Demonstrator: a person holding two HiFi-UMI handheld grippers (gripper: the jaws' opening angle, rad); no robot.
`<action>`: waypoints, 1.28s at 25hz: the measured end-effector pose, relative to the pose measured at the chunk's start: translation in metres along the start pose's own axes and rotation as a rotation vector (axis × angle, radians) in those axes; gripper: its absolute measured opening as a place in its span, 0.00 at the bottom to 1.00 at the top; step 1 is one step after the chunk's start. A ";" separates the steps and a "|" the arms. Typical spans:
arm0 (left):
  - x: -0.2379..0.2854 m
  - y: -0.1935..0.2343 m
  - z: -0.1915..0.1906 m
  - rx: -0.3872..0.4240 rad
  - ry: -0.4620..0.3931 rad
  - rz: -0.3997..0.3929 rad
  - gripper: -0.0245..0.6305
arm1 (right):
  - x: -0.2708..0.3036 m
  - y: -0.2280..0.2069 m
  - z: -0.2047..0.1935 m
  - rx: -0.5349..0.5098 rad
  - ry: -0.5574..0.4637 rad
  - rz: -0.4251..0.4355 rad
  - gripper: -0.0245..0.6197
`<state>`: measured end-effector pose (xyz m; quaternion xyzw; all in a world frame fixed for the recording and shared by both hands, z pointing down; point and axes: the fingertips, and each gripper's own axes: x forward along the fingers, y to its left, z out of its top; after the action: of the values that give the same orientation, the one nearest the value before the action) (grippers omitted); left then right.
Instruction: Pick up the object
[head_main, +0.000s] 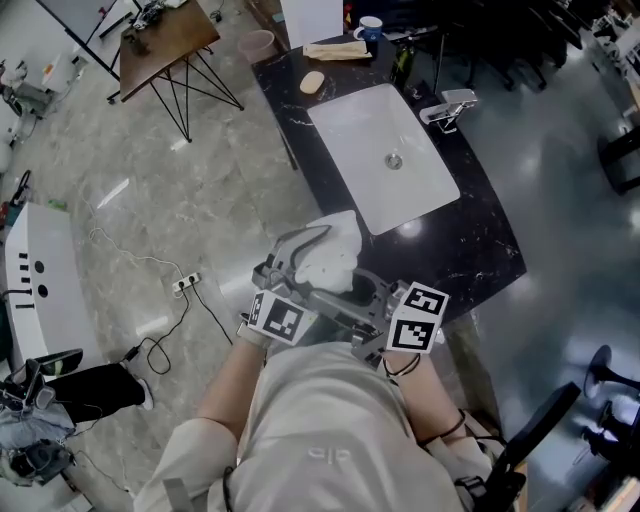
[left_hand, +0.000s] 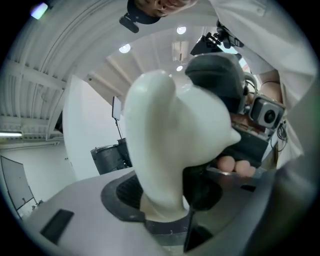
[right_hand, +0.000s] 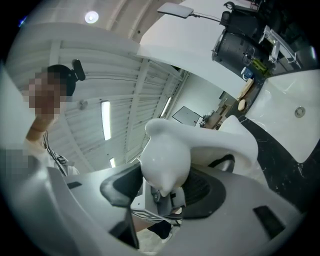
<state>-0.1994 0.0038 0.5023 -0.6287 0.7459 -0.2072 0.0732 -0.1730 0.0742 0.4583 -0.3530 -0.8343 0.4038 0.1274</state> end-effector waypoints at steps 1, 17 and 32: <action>-0.001 -0.001 0.001 0.005 -0.005 0.001 0.31 | 0.000 0.001 0.000 -0.008 0.006 0.006 0.42; -0.009 0.034 0.017 -0.133 -0.068 0.123 0.28 | -0.012 0.005 0.023 -0.111 -0.050 -0.053 0.43; 0.007 0.046 0.076 -0.376 -0.190 0.046 0.28 | -0.078 0.000 0.093 -0.204 -0.308 -0.320 0.42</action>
<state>-0.2142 -0.0139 0.4165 -0.6310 0.7752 -0.0025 0.0292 -0.1636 -0.0341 0.4048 -0.1615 -0.9256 0.3414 0.0247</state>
